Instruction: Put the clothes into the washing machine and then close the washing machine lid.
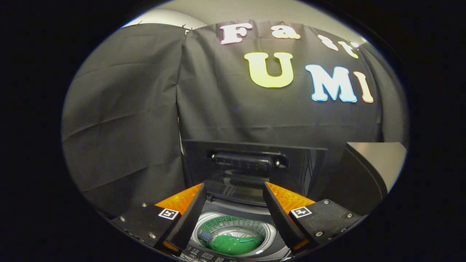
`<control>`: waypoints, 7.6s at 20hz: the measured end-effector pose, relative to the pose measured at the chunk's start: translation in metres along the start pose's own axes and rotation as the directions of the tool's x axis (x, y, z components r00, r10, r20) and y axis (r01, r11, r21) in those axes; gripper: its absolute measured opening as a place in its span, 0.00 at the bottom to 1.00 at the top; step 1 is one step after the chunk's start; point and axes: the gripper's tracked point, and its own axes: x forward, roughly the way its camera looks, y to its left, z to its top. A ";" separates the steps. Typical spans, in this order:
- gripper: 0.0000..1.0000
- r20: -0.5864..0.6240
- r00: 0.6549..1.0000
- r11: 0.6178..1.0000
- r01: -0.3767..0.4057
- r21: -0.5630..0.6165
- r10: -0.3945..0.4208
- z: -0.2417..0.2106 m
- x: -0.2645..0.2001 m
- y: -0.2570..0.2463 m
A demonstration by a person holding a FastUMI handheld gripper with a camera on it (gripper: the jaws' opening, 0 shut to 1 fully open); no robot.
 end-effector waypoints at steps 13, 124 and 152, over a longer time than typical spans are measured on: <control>0.96 0.032 0.996 0.996 0.078 0.051 -0.080 0.066 0.043 -0.017; 0.94 0.184 0.979 0.997 0.081 0.014 -0.083 -0.003 -0.256 -0.051; 0.95 0.215 0.932 0.956 0.282 0.081 -0.293 -0.021 -0.410 -0.226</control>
